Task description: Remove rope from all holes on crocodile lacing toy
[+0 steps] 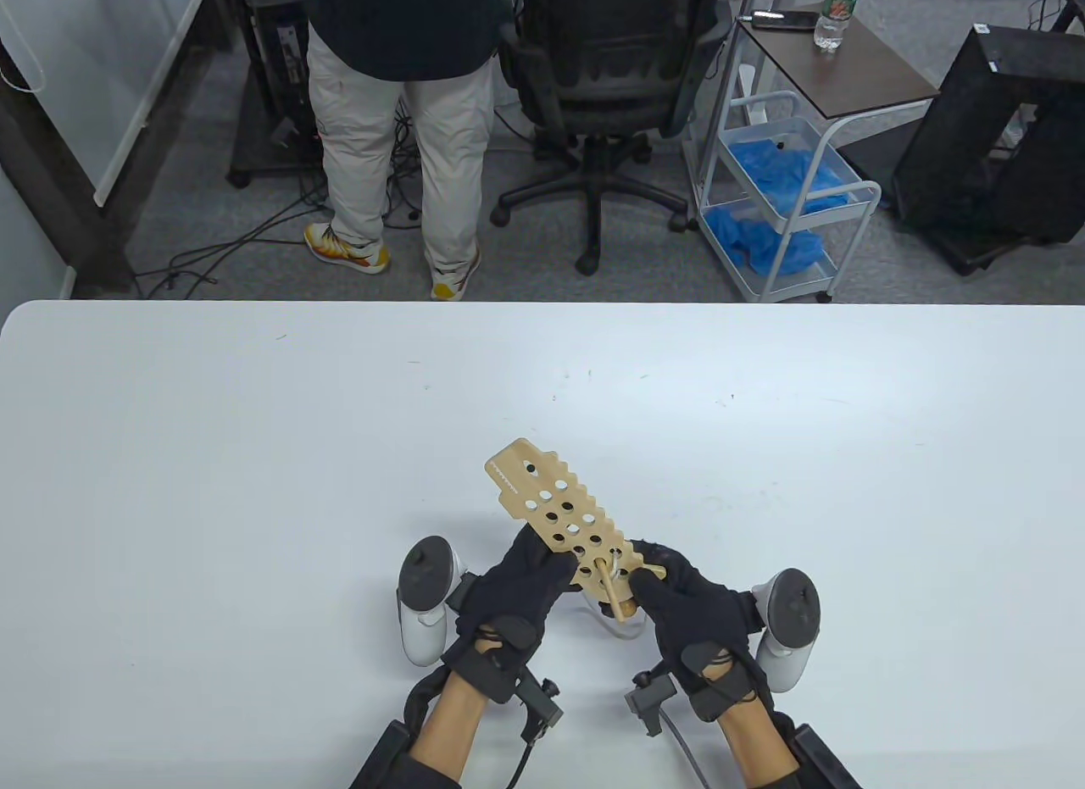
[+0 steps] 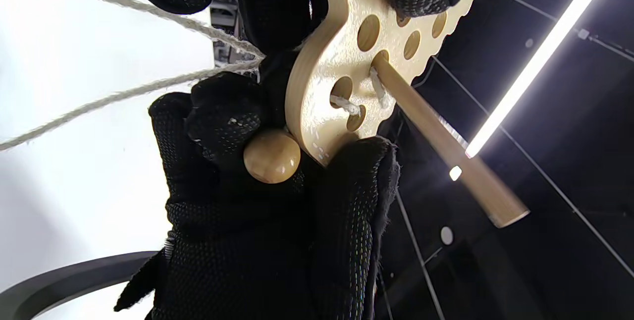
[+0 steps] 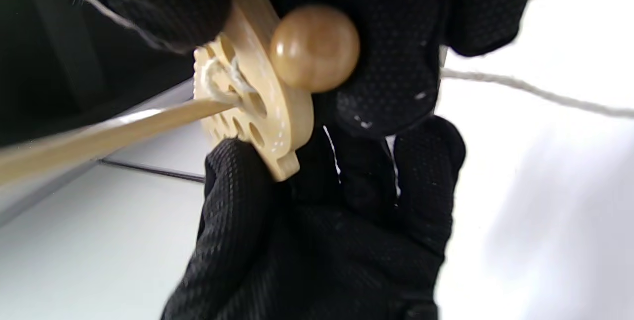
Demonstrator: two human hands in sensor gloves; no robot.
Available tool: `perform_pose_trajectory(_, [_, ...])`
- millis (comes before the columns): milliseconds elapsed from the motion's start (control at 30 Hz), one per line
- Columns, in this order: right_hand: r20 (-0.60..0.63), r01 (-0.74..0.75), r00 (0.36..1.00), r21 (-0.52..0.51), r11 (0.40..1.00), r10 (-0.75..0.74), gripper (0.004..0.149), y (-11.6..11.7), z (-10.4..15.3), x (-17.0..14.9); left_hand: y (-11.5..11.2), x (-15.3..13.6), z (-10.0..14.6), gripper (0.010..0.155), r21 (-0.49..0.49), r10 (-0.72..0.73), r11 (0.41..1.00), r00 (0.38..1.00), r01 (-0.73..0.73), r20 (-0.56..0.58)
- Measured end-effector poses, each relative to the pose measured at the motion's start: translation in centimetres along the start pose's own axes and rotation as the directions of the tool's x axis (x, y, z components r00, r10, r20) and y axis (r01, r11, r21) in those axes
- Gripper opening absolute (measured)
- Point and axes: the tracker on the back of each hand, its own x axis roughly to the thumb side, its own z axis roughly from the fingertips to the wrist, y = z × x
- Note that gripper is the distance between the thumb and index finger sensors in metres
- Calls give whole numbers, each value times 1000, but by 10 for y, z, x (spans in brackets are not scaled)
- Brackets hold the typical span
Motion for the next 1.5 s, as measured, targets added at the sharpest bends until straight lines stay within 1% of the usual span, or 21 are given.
perform_pose_trajectory(33, [16,-27,1000,0,1000,27,49,0,0,1,1,0,0,67,3,-2,1000,1000,2,-4])
perform_pose_trajectory(67, [52,-86,995,-30,996,87,49,-1,0,4,1,0,0,67,7,-11,1000,1000,11,-10])
perform_pose_trajectory(133, [84,-135,987,-44,990,138,48,-3,1,8,0,0,0,67,9,-13,1000,1000,13,-22])
perform_pose_trajectory(267, [101,-169,979,-81,982,177,48,-5,3,11,-1,0,0,68,18,-38,999,999,38,-33])
perform_pose_trajectory(367, [135,-243,956,-129,961,260,48,-5,4,15,-1,0,2,70,60,-86,994,994,90,-67])
perform_pose_trajectory(433, [141,-285,941,-160,945,308,47,-5,6,18,0,0,1,72,51,-119,991,990,123,-76])
perform_pose_trajectory(533, [145,-318,927,-178,931,345,47,-5,7,19,-2,0,1,78,41,-147,988,984,151,-98])
perform_pose_trajectory(633, [139,-319,926,-204,926,350,47,-7,8,19,-5,0,1,81,17,-214,976,969,218,-126])
perform_pose_trajectory(667, [136,-314,928,-213,925,347,47,-8,8,18,-7,1,0,82,6,-257,966,958,260,-124])
perform_pose_trajectory(900, [109,-326,926,-252,911,362,46,-13,10,18,-10,6,0,87,18,-370,927,921,375,-118])
perform_pose_trajectory(1133, [98,-327,927,-263,908,362,46,-13,11,16,-11,9,1,87,28,-405,911,906,411,-120])
perform_pose_trajectory(1333, [73,-235,963,-250,939,260,47,-14,9,7,-10,10,2,83,56,-409,908,906,416,-112])
perform_pose_trajectory(1500, [64,-257,957,-264,930,283,47,-15,9,8,-9,9,1,81,59,-408,907,905,417,-123])
